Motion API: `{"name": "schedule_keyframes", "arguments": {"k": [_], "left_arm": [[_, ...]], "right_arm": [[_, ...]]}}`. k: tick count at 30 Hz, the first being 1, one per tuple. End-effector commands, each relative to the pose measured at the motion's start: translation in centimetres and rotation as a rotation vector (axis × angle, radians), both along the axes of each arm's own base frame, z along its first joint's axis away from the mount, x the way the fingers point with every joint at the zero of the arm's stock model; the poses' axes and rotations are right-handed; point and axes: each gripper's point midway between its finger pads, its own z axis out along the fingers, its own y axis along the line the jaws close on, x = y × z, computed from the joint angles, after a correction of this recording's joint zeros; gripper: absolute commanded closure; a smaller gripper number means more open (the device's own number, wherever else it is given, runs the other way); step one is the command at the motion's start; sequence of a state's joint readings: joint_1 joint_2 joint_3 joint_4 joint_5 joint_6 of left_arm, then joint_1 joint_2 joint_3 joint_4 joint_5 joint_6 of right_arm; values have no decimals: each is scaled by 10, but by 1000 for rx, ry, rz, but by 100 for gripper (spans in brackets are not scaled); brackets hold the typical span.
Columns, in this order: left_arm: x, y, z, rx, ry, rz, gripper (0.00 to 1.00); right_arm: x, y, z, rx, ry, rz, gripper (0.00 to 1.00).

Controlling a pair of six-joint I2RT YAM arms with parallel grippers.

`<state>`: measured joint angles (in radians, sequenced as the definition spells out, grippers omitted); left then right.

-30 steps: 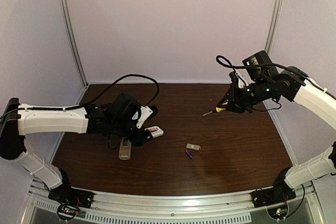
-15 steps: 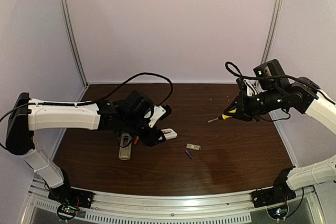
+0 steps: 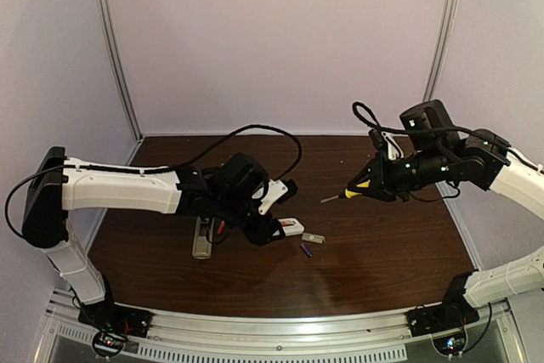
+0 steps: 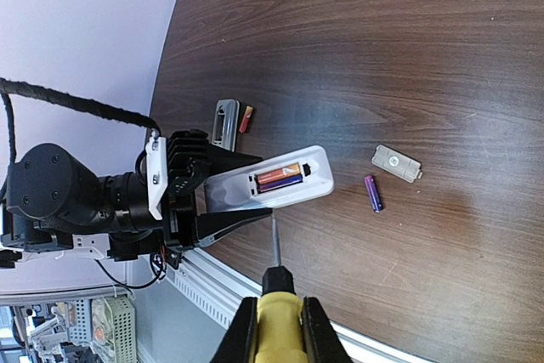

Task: Unload the batteries from the remote control
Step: Remove the battery from the remote control without the battery cover.

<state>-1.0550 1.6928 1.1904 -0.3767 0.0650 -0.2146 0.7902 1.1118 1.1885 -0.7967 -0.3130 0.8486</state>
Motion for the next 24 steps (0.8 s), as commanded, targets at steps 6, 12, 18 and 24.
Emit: {"name": "schedule_keyframes", "arguments": {"k": [6, 12, 18, 24], "left_arm": [[4, -24, 22, -80, -49, -36, 100], [-4, -36, 28, -107, -92, -93, 100], [-10, -44, 36, -136, -217, -142, 100], [-4, -46, 48, -137, -361, -176, 100]], "right_arm": [[3, 17, -15, -30, 29, -1, 100], [11, 22, -35, -80, 65, -20, 100], [16, 25, -40, -98, 65, -20, 100], [16, 24, -44, -110, 69, -16, 100]]}}
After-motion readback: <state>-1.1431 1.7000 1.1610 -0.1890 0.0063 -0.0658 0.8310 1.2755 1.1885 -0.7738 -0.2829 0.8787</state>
